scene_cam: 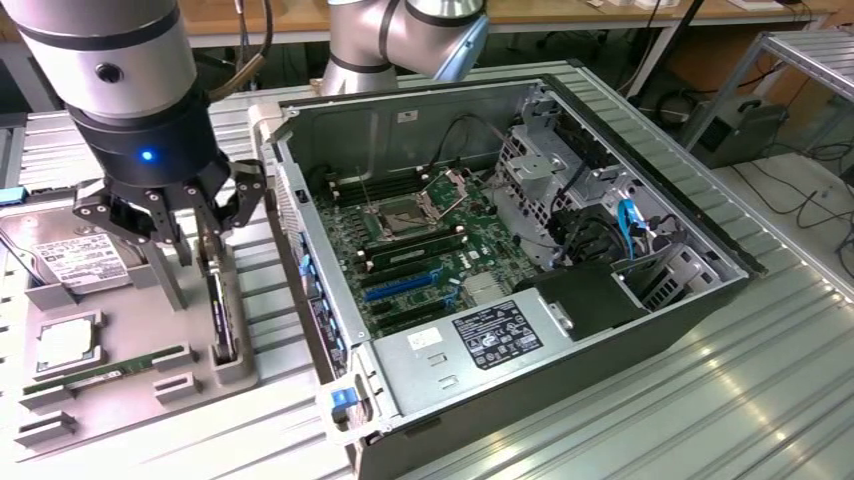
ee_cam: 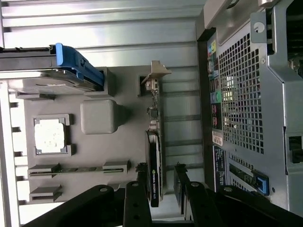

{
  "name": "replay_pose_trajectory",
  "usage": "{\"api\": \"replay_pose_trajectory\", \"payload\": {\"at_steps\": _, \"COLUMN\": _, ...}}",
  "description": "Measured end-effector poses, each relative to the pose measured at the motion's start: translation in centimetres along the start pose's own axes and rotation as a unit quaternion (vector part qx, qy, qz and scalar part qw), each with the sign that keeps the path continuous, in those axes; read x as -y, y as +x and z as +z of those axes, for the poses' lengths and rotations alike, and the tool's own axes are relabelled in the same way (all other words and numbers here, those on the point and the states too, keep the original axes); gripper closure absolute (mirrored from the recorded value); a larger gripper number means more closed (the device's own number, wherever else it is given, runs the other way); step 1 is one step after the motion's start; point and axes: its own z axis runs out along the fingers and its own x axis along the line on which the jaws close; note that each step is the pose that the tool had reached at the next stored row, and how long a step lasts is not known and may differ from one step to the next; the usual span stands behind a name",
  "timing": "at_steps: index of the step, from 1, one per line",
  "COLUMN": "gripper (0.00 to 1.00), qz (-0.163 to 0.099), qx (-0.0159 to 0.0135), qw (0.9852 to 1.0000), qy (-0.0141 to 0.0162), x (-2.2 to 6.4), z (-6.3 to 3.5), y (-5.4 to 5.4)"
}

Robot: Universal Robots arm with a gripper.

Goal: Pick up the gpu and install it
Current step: 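Pick up the gpu and move the gpu toward the slot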

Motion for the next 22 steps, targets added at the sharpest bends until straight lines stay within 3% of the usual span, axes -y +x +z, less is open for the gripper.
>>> {"api": "replay_pose_trajectory", "payload": {"at_steps": 6, "gripper": 0.64, "qz": 0.000, "qx": -0.0007, "qw": 1.0000, "qy": 0.0000, "x": 0.30, "z": 1.09, "y": -0.1}}
{"api": "replay_pose_trajectory", "payload": {"at_steps": 8, "gripper": 0.64, "qz": 0.000, "qx": -0.0040, "qw": 1.0000, "qy": 0.0003, "x": 0.47, "z": 1.56, "y": -0.4}}
{"api": "replay_pose_trajectory", "payload": {"at_steps": 11, "gripper": 0.64, "qz": 0.000, "qx": -0.0118, "qw": 0.9999, "qy": 0.0007, "x": 0.61, "z": 1.89, "y": -0.9}}
{"api": "replay_pose_trajectory", "payload": {"at_steps": 13, "gripper": 0.64, "qz": 0.001, "qx": -0.0147, "qw": 0.9999, "qy": 0.0010, "x": 0.63, "z": 2.21, "y": -1.0}}
{"api": "replay_pose_trajectory", "payload": {"at_steps": 22, "gripper": 0.64, "qz": 0.006, "qx": -0.0155, "qw": 0.9999, "qy": 0.0011, "x": 0.72, "z": 4.21, "y": -0.9}}
